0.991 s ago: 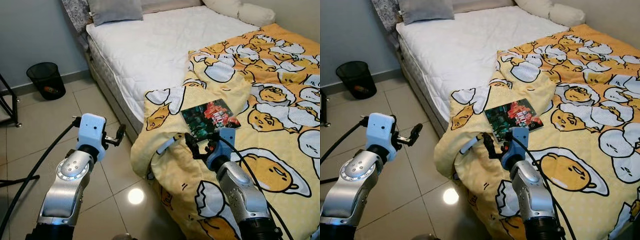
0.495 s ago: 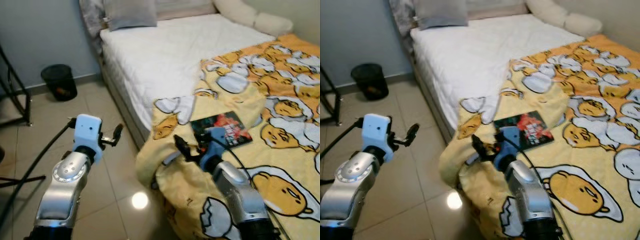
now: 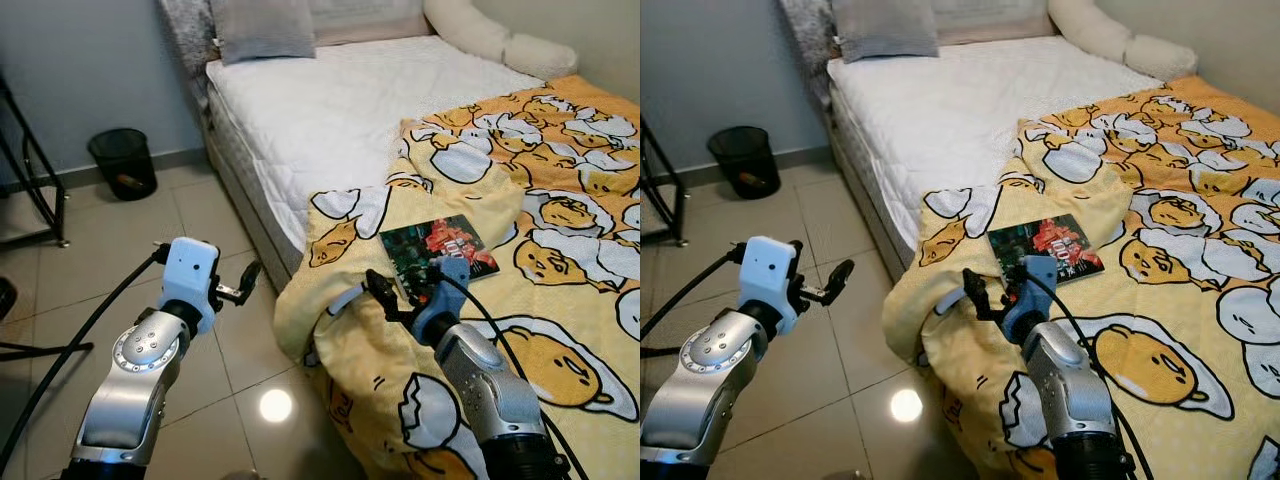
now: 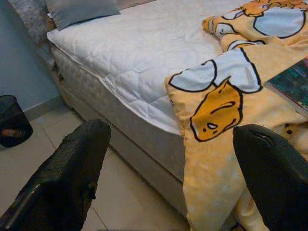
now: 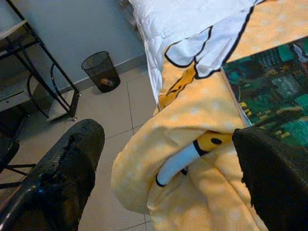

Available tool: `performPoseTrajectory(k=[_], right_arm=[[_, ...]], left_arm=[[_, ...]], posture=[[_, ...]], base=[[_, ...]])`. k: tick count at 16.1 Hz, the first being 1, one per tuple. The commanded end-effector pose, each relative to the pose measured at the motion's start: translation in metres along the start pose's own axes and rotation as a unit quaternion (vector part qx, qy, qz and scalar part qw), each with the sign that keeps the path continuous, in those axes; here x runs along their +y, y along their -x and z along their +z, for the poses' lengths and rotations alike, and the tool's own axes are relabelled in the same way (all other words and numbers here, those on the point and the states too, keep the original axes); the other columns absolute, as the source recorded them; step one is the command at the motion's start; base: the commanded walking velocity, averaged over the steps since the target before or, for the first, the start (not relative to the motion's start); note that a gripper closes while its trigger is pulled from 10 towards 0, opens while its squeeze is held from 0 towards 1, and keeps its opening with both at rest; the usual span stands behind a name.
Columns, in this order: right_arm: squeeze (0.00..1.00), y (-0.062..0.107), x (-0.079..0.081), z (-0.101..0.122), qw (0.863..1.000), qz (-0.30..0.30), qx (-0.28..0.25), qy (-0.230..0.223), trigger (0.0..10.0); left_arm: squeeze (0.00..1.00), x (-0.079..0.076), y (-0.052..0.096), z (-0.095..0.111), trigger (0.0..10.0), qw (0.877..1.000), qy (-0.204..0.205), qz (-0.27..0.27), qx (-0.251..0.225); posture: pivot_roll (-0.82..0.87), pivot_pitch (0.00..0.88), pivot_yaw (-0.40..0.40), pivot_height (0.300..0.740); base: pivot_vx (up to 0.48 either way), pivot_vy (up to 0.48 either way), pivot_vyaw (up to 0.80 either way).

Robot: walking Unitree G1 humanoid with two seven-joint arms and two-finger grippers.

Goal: Clean up the room

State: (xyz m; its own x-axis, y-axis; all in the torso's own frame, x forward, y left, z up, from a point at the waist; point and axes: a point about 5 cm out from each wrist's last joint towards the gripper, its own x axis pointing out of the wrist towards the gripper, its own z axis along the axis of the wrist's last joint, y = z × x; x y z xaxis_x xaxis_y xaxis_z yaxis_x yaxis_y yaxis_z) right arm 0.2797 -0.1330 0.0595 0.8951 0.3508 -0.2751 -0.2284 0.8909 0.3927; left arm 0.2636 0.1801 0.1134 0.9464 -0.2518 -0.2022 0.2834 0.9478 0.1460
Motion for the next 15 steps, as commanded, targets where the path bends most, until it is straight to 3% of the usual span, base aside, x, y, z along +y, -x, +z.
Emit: performPoseTrajectory(k=[1,6,7,9,10,11,12,15], right_arm=[[1.00,-0.004,-0.002,0.008,1.000,-0.006,-0.009,0.003,10.0],[1.00,-0.014,-0.011,0.014,0.997,-0.059,-0.018,-0.037,10.0],[1.00,-0.017,-0.020,0.016,0.991,-0.105,-0.015,-0.081,10.0],[1.00,-0.022,-0.027,0.018,0.981,-0.141,-0.018,-0.129,10.0],[0.64,-0.025,-0.032,0.021,0.973,-0.160,-0.025,-0.166,10.0],[0.00,-0.030,-0.039,0.024,0.965,-0.182,-0.026,-0.190,10.0],[0.00,-0.031,-0.041,0.025,0.962,-0.188,-0.026,-0.194,10.0],[0.00,-0.041,-0.053,0.031,0.950,-0.221,-0.005,-0.221,10.0]], left_arm=[[0.66,-0.002,-0.001,0.006,10.0,1.000,-0.007,-0.013,-0.007],[0.66,-0.006,-0.002,0.007,10.0,0.997,-0.031,-0.074,-0.002],[0.66,-0.010,0.000,0.008,10.0,0.993,-0.036,-0.109,-0.003],[0.66,-0.014,0.001,0.009,10.0,0.987,-0.044,-0.152,-0.002],[0.66,-0.017,0.002,0.011,10.0,0.981,-0.050,-0.186,-0.001],[0.66,-0.019,0.003,0.013,10.0,0.973,-0.060,-0.223,0.002],[0.66,-0.019,0.004,0.013,10.0,0.970,-0.064,-0.234,0.003],[0.66,-0.018,0.012,0.012,10.0,0.946,-0.090,-0.310,0.029]], posture=[[0.01,0.000,-0.020,0.740],[0.00,0.000,-0.012,0.740],[0.00,0.000,-0.009,0.740],[0.00,0.000,-0.008,0.740],[0.00,0.000,-0.009,0.740],[0.00,0.000,-0.007,0.740],[0.00,0.000,-0.007,0.740],[0.01,0.000,-0.004,0.740]], base=[[0.000,0.000,0.00],[0.000,0.000,0.00],[0.000,0.000,0.00],[0.000,0.000,0.00],[0.000,0.000,0.00],[0.000,0.000,0.00],[0.000,0.000,0.00],[0.000,0.000,0.00]])
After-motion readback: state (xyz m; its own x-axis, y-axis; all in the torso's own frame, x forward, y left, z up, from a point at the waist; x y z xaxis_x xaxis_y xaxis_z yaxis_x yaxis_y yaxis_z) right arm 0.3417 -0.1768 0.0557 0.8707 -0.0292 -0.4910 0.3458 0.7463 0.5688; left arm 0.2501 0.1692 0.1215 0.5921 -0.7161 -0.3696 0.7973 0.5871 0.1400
